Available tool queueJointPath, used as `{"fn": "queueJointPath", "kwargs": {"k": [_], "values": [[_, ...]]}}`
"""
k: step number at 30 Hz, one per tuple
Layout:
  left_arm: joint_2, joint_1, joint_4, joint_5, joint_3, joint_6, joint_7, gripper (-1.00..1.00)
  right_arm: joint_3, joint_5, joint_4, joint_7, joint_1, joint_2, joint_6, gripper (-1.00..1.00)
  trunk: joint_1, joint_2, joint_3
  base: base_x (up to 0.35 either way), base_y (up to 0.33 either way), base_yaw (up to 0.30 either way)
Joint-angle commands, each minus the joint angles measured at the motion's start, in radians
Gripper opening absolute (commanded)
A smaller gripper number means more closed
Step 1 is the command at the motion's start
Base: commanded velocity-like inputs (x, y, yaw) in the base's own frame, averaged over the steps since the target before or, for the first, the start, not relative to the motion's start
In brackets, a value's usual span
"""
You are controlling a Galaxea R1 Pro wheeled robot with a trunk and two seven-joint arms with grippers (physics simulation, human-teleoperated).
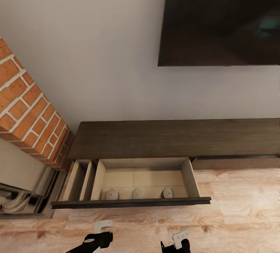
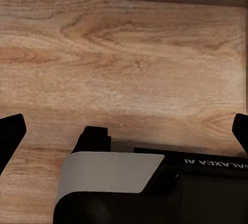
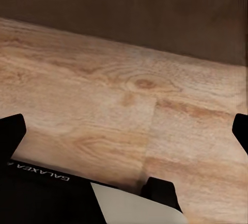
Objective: Place each of the two pumpkins and all three candles from the living room inside a cabinet in the living room (use any cabinet), then make sure every cabinet is closed, and position the cauldron so it is next to a table in the living room.
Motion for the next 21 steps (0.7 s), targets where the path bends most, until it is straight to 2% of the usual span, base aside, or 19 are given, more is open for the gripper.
{"fn": "queueJointPath", "kwargs": {"k": [1,6,16,18,19,21], "values": [[0.001,0.001,0.000,0.000,0.000,0.000,0.000,1.00,0.000,0.000,0.000,0.000,0.000,0.000,-0.001,1.00,0.000,0.000,0.001,0.000,0.000,-0.194],[0.004,0.002,-0.001,0.001,0.000,0.000,0.000,1.00,0.000,0.000,-0.001,0.000,0.001,-0.002,-0.001,1.00,0.000,0.000,0.005,0.000,0.000,-0.108],[-0.001,0.002,-0.008,0.002,0.000,0.004,-0.001,1.00,-0.001,-0.001,-0.002,0.000,0.001,-0.010,-0.002,1.00,0.000,0.000,0.005,0.000,0.000,-0.007],[-0.002,0.002,-0.009,0.003,0.001,0.005,0.000,1.00,-0.001,0.000,-0.002,0.000,0.001,-0.010,-0.002,1.00,0.008,-0.014,-0.001,0.000,0.000,0.000],[-0.002,0.002,-0.010,0.006,0.001,0.006,0.003,1.00,-0.001,0.000,-0.002,0.000,0.001,-0.009,-0.002,1.00,0.012,-0.021,-0.004,0.000,0.000,0.000],[-0.001,0.001,-0.011,0.049,0.003,0.008,0.006,1.00,0.000,0.000,-0.001,0.000,0.001,-0.007,-0.002,1.00,0.019,-0.035,-0.011,0.000,0.000,0.000]]}}
